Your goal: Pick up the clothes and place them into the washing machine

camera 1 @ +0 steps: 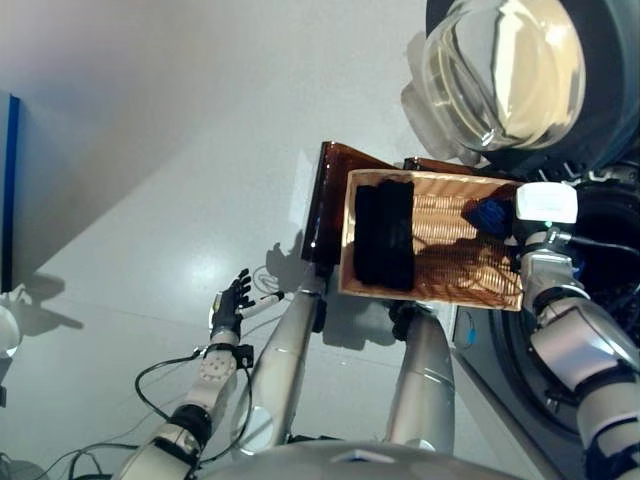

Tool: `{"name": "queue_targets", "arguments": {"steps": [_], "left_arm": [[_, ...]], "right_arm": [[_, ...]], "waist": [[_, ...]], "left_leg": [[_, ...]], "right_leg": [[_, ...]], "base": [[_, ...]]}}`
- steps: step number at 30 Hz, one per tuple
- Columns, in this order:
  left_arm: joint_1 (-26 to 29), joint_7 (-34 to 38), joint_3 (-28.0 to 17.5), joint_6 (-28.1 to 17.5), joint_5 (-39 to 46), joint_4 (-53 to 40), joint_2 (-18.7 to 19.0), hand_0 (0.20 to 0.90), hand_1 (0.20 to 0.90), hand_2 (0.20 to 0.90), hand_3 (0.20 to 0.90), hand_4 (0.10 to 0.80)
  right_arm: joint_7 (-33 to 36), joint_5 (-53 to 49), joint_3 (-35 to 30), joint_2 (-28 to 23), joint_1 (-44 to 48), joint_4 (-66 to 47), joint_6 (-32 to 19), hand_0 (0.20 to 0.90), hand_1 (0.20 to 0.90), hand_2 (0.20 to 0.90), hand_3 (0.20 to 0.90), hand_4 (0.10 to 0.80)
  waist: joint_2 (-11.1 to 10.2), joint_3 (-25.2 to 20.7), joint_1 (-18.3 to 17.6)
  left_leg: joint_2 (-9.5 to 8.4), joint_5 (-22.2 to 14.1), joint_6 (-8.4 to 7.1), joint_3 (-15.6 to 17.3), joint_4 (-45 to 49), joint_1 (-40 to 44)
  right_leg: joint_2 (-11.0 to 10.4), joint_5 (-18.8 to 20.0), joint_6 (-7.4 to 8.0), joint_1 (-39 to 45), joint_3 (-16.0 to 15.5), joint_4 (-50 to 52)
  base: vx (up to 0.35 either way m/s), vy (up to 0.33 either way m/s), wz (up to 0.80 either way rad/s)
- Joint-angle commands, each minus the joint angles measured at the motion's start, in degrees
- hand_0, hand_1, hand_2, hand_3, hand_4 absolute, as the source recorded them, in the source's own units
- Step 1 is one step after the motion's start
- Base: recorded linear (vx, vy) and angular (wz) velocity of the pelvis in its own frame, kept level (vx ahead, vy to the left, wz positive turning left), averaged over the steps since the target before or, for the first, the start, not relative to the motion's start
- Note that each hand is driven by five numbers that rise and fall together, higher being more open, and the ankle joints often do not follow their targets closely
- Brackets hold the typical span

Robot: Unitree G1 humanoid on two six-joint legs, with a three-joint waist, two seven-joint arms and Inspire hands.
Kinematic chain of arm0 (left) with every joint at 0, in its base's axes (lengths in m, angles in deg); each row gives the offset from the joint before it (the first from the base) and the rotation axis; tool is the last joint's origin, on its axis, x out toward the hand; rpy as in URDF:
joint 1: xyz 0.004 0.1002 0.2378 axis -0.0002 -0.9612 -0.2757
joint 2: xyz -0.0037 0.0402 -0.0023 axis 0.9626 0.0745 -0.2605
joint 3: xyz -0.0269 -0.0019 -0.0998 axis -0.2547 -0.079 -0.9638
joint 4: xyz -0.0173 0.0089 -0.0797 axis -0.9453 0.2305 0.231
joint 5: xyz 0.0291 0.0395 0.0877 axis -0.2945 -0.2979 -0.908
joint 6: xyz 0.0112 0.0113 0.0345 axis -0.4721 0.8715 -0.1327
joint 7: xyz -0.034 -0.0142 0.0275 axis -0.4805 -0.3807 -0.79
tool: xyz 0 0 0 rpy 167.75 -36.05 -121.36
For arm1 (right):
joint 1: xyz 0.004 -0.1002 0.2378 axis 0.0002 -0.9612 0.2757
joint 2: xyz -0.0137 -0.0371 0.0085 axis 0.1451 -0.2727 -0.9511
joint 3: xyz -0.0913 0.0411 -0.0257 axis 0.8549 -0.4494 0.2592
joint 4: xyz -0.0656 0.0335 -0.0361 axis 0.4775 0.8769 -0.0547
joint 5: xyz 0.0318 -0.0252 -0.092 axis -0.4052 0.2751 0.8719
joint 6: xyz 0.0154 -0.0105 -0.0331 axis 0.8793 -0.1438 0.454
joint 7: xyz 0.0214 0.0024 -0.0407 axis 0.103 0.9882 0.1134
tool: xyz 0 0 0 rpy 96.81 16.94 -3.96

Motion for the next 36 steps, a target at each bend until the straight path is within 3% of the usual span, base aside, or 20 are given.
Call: {"name": "queue_targets", "arguments": {"steps": [1, 2, 3, 7, 11, 13, 14, 15, 16, 18, 21, 30, 35, 36], "left_arm": [[-2.4, 2.2, -1.4, -3.1, -0.8, 1.4, 0.8, 0.9, 0.9, 0.9, 0.9, 0.8], [-2.4, 2.2, -1.4, -3.2, -0.8, 1.5, 0.8, 0.9, 0.9, 0.9, 0.9, 0.8], [-2.1, 2.4, -1.4, -3.2, -0.6, 1.9, 1.0, 0.9, 0.9, 0.9, 0.9, 0.8], [-2.1, 2.6, -1.4, -3.3, -0.3, 1.9, 1.2, 0.9, 0.9, 0.9, 0.9, 0.8], [-2.5, 2.8, -1.5, -3.1, 0.7, 2.4, 1.3, 0.9, 0.9, 0.9, 0.9, 0.8], [-2.6, 3.0, -2.1, -2.9, 1.0, 3.5, 1.5, 0.9, 0.9, 0.9, 0.9, 0.8], [-2.6, 2.9, -2.1, -2.9, 1.0, 3.5, 1.5, 0.9, 0.9, 0.9, 0.9, 0.8], [-2.8, 2.8, -2.3, -2.7, 1.1, 3.7, 1.7, 0.9, 0.9, 0.9, 0.9, 0.8], [-2.9, 2.6, -3.2, -2.4, 1.3, 4.3, 2.0, 0.9, 0.9, 0.9, 0.9, 0.8], [-3.2, 2.4, -3.6, -2.1, 1.1, 3.9, 2.3, 0.9, 0.9, 0.9, 0.9, 0.8], [-3.5, 1.6, -4.2, -1.6, 0.9, 3.7, 2.4, 0.9, 0.9, 0.9, 0.9, 0.8], [-3.4, 0.3, -3.4, -1.5, 1.9, 3.1, 1.0, 0.9, 0.9, 0.9, 0.9, 0.8], [-4.5, -1.3, -1.7, -2.4, 4.0, 1.9, -0.5, 0.9, 0.9, 0.9, 0.9, 0.8], [-5.2, -2.0, -1.5, -2.8, 4.6, 1.2, -1.0, 0.9, 0.9, 0.9, 0.9, 0.8]], "right_arm": [[2.8, -2.1, 0.6, -6.4, 3.3, -0.6, 2.3, 0.2, 0.2, 0.2, 0.2, 0.3], [2.8, -2.1, 0.6, -6.4, 3.3, -0.6, 2.3, 0.2, 0.2, 0.2, 0.2, 0.3], [2.9, -4.6, -0.6, -5.8, 4.4, -1.2, 1.4, 0.2, 0.2, 0.2, 0.2, 0.3], [3.2, -9.2, -2.6, -4.8, 6.0, -2.2, -0.3, 0.2, 0.2, 0.2, 0.2, 0.3], [2.6, -22.0, -9.3, -3.1, 8.1, -4.2, -4.9, 0.2, 0.2, 0.2, 0.2, 0.3], [2.4, -34.7, -16.7, -1.0, 7.3, -5.9, -9.6, 0.2, 0.2, 0.2, 0.2, 0.3], [2.4, -34.7, -16.8, -1.0, 7.3, -5.9, -9.6, 0.2, 0.2, 0.2, 0.2, 0.3], [2.1, -39.1, -19.1, -0.5, 6.7, -5.7, -10.6, 0.2, 0.2, 0.2, 0.2, 0.3], [0.9, -51.3, -25.2, 1.9, 5.1, -6.4, -14.6, 0.2, 0.2, 0.2, 0.2, 0.3], [0.4, -55.2, -27.1, 2.5, 4.6, -6.2, -15.5, 0.2, 0.2, 0.2, 0.2, 0.3], [-4.7, -73.3, -34.1, 7.7, 1.4, -7.1, -21.0, 0.2, 0.2, 0.2, 0.2, 0.3], [-12.7, -95.6, -40.3, 15.5, -3.0, -12.6, -27.6, 0.2, 0.2, 0.2, 0.2, 0.3], [-18.3, -109.5, -46.7, 22.5, -6.7, -21.0, -33.8, 0.2, 0.2, 0.2, 0.2, 0.3], [-19.5, -112.2, -49.0, 23.6, -7.5, -24.0, -36.1, 0.2, 0.2, 0.2, 0.2, 0.3]], "waist": [[-0.6, -1.0, 0.4], [-0.6, -1.0, 0.4], [-0.7, -0.8, 0.4], [-1.1, -0.7, 0.2], [-1.1, -0.9, 0.1], [-1.1, -0.9, -0.4], [-1.1, -0.8, -0.3], [-0.9, -0.9, -0.3], [-0.5, -0.9, -0.3], [-0.3, -0.9, -0.3], [0.5, -1.1, -0.2], [1.9, -1.4, -0.7], [4.4, -1.6, -0.9], [5.9, -1.8, -0.8]], "left_leg": [[0.37, -0.4, -3.97, 0.2, -3.4, 2.4], [0.37, -0.3, -3.97, 0.1, -3.5, 2.5], [0.46, 2.5, -3.88, 0.5, -6.3, 3.8], [0.55, 3.7, -4.07, 0.7, -9.5, 6.9], [0.49, 4.6, -4.09, 0.7, -12.5, 10.5], [0.26, 4.4, -3.97, 1.0, -12.7, 11.8], [0.27, 4.4, -3.96, 1.1, -12.7, 11.8], [0.25, 4.2, -3.87, 1.2, -12.5, 12.0], [0.09, 3.9, -3.69, 1.5, -12.1, 12.3], [0.04, 3.7, -3.58, 1.6, -12.1, 12.5], [-0.07, 3.4, -3.32, 2.2, -12.4, 13.0], [-0.35, 3.1, -3.09, 3.3, -12.5, 12.6], [-0.9, 2.6, -2.69, 4.1, -12.1, 11.9], [-1.31, 2.4, -2.52, 4.3, -11.8, 11.7]], "right_leg": [[1.6, 6.4, -2.58, 3.1, -0.5, -8.0], [1.6, 6.4, -2.58, 3.2, -0.5, -8.0], [1.5, 9.4, -2.74, 4.8, -1.3, -11.4], [1.5, 11.1, -2.04, 7.8, -1.4, -14.9], [1.5, 12.2, -1.48, 11.5, -1.5, -18.3], [1.2, 12.5, -1.27, 12.8, -1.2, -19.1], [1.3, 12.5, -1.27, 12.8, -1.2, -19.1], [1.2, 12.5, -1.27, 13.1, -1.1, -19.1], [1.1, 12.5, -1.18, 13.7, -0.9, -19.2], [1.0, 12.4, -1.14, 13.9, -0.7, -19.2], [0.7, 12.5, -0.84, 14.5, -0.2, -20.1], [0.6, 12.6, -0.66, 13.8, 1.1, -20.8], [0.1, 12.1, -0.51, 12.5, 2.5, -20.4], [-0.2, 11.8, -0.38, 12.2, 3.1, -20.1]], "base": [[0.0, 0.0, 0.0], [-0.078, 0.033, 0.0], [-0.087, 0.031, 0.0], [0.002, 0.027, -0.06], [0.03, 0.02, -0.06], [0.024, 0.036, -0.05], [0.016, 0.027, -0.05], [0.018, 0.039, -0.05], [0.018, 0.039, -0.05], [0.014, 0.035, -0.08], [0.014, 0.048, -0.16], [0.001, 0.036, -0.05], [0.011, 0.083, -0.09], [0.03, 0.091, -0.08]]}}
